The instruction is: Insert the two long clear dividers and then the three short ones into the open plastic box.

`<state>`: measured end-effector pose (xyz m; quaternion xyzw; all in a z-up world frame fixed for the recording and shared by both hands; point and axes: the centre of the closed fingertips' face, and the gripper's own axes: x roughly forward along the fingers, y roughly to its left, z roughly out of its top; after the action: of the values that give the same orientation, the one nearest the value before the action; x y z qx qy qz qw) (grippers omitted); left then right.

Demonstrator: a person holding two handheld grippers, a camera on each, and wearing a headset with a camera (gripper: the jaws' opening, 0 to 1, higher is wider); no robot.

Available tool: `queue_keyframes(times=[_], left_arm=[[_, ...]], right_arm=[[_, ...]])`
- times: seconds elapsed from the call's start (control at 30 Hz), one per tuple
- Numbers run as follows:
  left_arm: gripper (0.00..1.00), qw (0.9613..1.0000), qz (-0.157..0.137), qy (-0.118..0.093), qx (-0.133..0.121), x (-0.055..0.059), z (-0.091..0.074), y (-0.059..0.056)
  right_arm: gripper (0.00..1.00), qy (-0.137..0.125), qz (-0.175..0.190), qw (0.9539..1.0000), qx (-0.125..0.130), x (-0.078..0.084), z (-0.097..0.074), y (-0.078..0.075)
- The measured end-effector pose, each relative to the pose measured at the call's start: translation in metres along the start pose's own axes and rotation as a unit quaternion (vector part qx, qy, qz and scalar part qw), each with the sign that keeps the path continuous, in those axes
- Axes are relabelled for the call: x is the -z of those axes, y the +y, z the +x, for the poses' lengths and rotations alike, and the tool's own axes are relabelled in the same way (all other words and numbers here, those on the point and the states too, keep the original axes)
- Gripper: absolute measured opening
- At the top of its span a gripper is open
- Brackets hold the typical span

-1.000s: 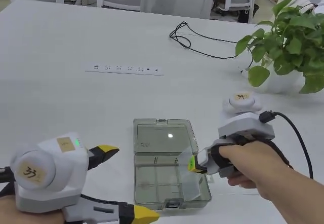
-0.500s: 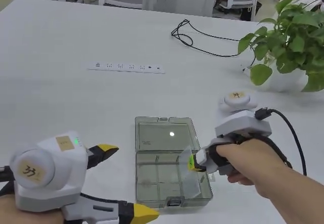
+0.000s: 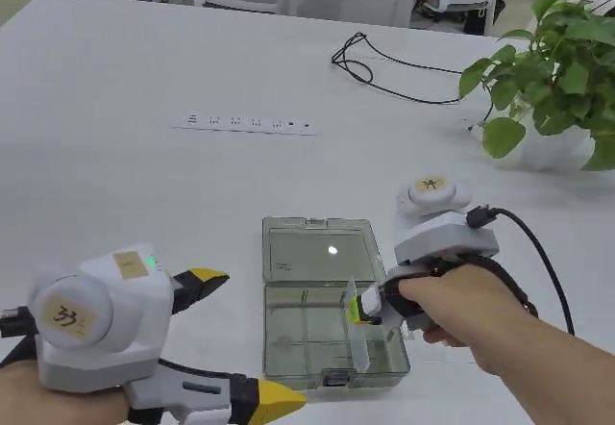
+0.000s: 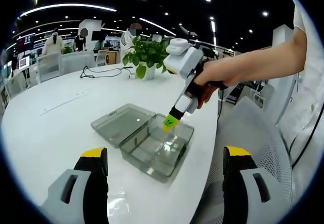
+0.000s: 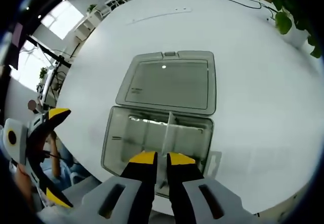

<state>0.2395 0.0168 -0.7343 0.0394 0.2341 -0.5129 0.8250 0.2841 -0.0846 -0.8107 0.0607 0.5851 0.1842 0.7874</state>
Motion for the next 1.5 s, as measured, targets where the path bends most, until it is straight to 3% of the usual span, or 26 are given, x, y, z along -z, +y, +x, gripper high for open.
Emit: queue_keyframes(times=[0.53,0.67,0.87,0.93,1.07,1.17,1.33,1.47,1.5], left_arm=[[0.97,0.9998,0.002,0.020,-0.006,0.012,-0.002,0.003],[0.97,0.9997,0.002,0.024,-0.009,0.013,-0.003,0.004],[0.97,0.9993,0.001,0.036,-0.012,0.019,-0.003,0.006],[0.97,0.9992,0.002,0.037,-0.012,0.019,-0.003,0.006],[0.96,0.9990,0.001,0.042,-0.015,0.022,-0.004,0.008],[0.96,0.9988,0.000,0.045,-0.020,0.022,-0.005,0.009],[0.96,0.9981,-0.003,0.054,-0.027,0.024,-0.007,0.011],[0.95,0.9974,-0.006,0.061,-0.038,0.026,-0.009,0.016],[0.95,0.9971,-0.007,0.064,-0.041,0.027,-0.010,0.018]], right_arm=[[0.10,-0.007,-0.019,0.9993,-0.030,0.005,0.007,-0.002],[0.11,-0.022,-0.011,0.9983,-0.053,0.003,0.002,0.000],[0.18,-0.049,-0.025,0.9960,-0.070,-0.001,-0.010,0.000],[0.20,-0.074,-0.046,0.9932,-0.077,-0.008,-0.014,0.000],[0.25,-0.094,-0.098,0.9874,-0.082,-0.011,-0.024,0.000],[0.28,-0.105,-0.110,0.9847,-0.086,-0.012,-0.031,0.001],[0.33,-0.124,-0.140,0.9764,-0.108,-0.014,-0.041,0.004],[0.36,-0.130,-0.148,0.9736,-0.116,-0.014,-0.050,0.001],[0.36,-0.137,-0.162,0.9697,-0.121,-0.016,-0.053,0.002]])
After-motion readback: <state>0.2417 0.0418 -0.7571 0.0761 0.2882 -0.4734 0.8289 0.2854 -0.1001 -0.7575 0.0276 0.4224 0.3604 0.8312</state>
